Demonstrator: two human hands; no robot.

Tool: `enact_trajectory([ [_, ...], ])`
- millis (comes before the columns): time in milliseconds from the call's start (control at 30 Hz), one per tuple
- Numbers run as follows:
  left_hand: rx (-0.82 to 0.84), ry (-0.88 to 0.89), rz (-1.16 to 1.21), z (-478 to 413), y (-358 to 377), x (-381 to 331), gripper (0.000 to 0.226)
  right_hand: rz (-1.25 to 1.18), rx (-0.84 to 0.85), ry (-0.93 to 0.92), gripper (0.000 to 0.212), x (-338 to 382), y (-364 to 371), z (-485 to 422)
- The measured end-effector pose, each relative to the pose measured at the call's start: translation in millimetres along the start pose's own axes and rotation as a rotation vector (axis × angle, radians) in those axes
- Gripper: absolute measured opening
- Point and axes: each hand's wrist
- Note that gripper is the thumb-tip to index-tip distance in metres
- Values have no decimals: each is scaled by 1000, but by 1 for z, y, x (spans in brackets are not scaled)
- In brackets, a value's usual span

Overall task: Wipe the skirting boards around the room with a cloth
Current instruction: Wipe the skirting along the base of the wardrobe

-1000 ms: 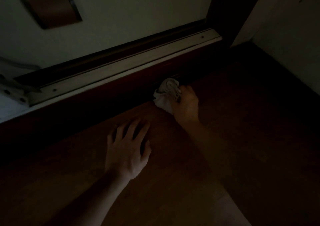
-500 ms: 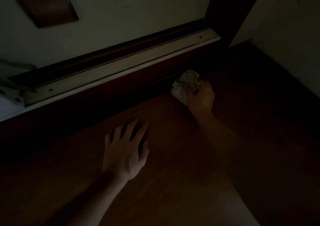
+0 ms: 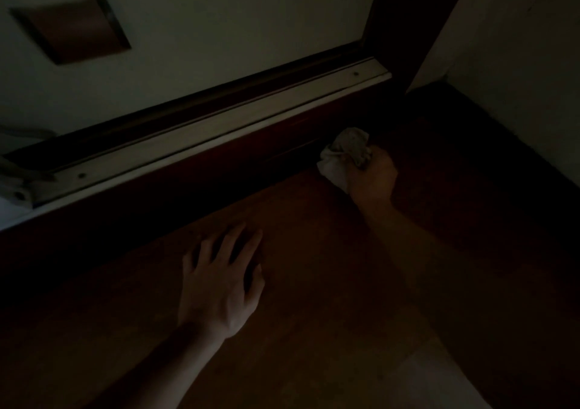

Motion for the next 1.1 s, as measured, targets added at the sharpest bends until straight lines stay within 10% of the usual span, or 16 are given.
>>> enact_trajectory([
  [400, 0, 1, -9, 0, -2, -2, 59, -134, 146, -78, 15, 10, 12, 22],
  [1100, 20, 6, -13, -2, -2, -1, 59, -44, -118, 100, 24, -13, -21, -26],
])
Point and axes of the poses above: each hand's wrist, its own z-axis away from the middle knuckle, its own y-axis out of the palm, x = y × z, and after that the axes turned 9 degrees about -y, right-handed
